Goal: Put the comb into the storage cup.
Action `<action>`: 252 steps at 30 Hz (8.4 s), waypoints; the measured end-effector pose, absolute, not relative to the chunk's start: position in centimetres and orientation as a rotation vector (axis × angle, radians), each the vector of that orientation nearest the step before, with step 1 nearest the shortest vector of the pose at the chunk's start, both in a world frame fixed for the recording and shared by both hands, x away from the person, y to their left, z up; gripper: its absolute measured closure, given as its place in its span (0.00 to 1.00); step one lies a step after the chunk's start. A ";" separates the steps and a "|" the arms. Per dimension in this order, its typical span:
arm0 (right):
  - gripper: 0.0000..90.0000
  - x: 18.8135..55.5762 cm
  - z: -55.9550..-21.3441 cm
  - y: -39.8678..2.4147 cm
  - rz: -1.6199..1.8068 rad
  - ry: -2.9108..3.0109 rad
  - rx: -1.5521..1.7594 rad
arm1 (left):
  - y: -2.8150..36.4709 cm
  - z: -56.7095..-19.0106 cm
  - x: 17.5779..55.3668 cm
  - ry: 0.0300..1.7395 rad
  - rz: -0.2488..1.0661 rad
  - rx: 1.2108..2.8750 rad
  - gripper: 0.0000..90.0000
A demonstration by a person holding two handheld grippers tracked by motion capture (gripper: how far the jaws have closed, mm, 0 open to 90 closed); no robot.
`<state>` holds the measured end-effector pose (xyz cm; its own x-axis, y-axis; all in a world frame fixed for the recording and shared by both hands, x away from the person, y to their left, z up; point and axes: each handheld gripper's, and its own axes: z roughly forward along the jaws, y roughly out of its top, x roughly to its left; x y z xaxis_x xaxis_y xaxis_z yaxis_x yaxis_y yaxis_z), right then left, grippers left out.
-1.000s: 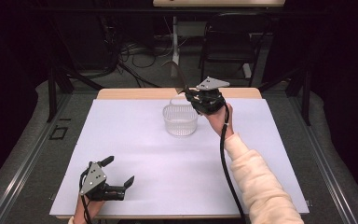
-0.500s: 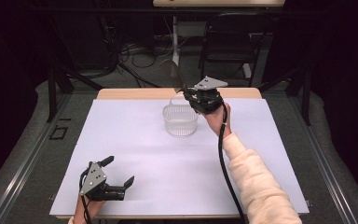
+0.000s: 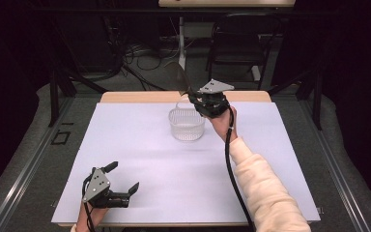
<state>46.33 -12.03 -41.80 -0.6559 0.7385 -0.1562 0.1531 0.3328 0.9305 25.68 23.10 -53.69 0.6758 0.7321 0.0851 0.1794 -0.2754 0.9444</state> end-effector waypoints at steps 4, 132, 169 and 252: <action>0.81 46.5 -41.9 -11.9 1.326 2.026 0.778 | 23.1 -53.7 25.7 0.727 0.636 1.804 0.00; 0.80 48.4 -45.8 -9.0 1.293 2.142 0.736 | 23.2 -53.6 25.5 0.721 0.643 1.805 0.00; 0.80 48.8 -47.2 -9.1 1.218 2.223 0.749 | 23.2 -53.6 25.5 0.722 0.642 1.803 0.00; 0.13 46.3 -45.2 -12.5 1.186 2.367 0.834 | 23.1 -53.6 25.5 0.723 0.647 1.804 0.00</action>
